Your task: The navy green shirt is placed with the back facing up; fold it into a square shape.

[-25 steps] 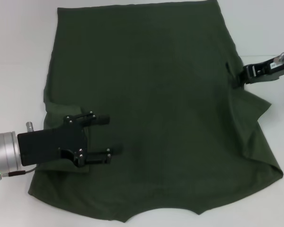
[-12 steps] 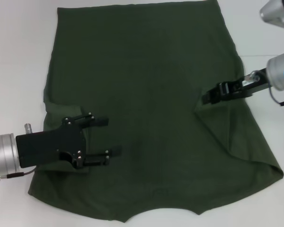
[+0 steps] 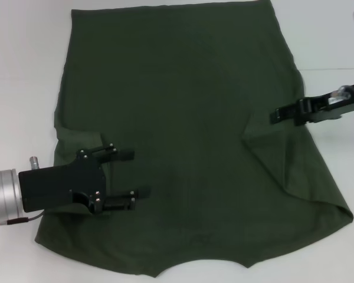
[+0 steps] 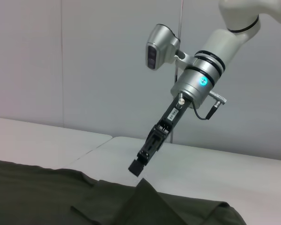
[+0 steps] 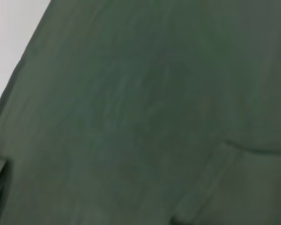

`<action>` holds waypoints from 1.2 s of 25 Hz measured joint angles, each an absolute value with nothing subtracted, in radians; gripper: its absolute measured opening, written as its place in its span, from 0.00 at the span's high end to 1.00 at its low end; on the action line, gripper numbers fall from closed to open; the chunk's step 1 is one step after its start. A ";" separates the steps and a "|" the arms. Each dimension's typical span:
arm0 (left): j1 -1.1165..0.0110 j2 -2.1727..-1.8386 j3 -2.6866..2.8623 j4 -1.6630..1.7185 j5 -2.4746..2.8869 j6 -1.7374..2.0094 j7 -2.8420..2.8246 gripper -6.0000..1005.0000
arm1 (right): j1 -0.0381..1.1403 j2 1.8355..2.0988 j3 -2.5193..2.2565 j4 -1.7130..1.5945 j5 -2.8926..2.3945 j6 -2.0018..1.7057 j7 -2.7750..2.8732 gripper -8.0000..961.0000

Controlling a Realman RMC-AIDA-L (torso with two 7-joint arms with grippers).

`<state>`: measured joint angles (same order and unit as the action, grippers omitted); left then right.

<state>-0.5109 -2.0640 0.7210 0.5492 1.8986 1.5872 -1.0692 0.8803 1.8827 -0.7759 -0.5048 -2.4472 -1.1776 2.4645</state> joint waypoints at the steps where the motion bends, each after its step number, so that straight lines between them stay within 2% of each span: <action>1: -0.511 -2.064 0.721 0.549 1.899 1.589 -1.069 0.16 | 0.872 1.881 -0.773 -0.518 -2.446 -1.179 2.469 0.35; 4: -0.511 -2.064 0.721 0.549 1.899 1.595 -1.070 0.16 | 0.860 1.880 -0.769 -0.524 -2.445 -1.194 2.472 0.23; 8: -0.511 -2.063 0.721 0.549 1.899 1.600 -1.074 0.16 | 0.861 1.900 -0.774 -0.518 -2.449 -1.201 2.460 0.08; 14: -0.507 -2.062 0.721 0.549 1.899 1.602 -1.074 0.16 | 0.882 1.939 -0.772 -0.506 -2.358 -1.272 2.409 0.02; 17: -0.506 -2.062 0.721 0.549 1.898 1.602 -1.074 0.16 | 0.888 1.945 -0.767 -0.536 -2.259 -1.407 2.369 0.01; 20: -0.506 -2.062 0.721 0.549 1.897 1.602 -1.071 0.16 | 0.861 1.942 -0.770 -0.568 -2.260 -1.397 2.387 0.01; 26: -0.504 -2.063 0.721 0.549 1.898 1.605 -1.078 0.16 | 0.773 1.912 -0.770 -0.586 -2.269 -1.306 2.387 0.01; 30: -0.508 -2.060 0.721 0.551 1.897 1.611 -1.112 0.16 | 0.714 1.904 -0.722 -0.609 -2.262 -1.322 2.347 0.01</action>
<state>-0.5077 -2.0599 0.7209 0.5511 1.8966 1.6108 -1.1115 0.7143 1.9041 -0.7216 -0.6092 -2.2622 -1.3224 2.3472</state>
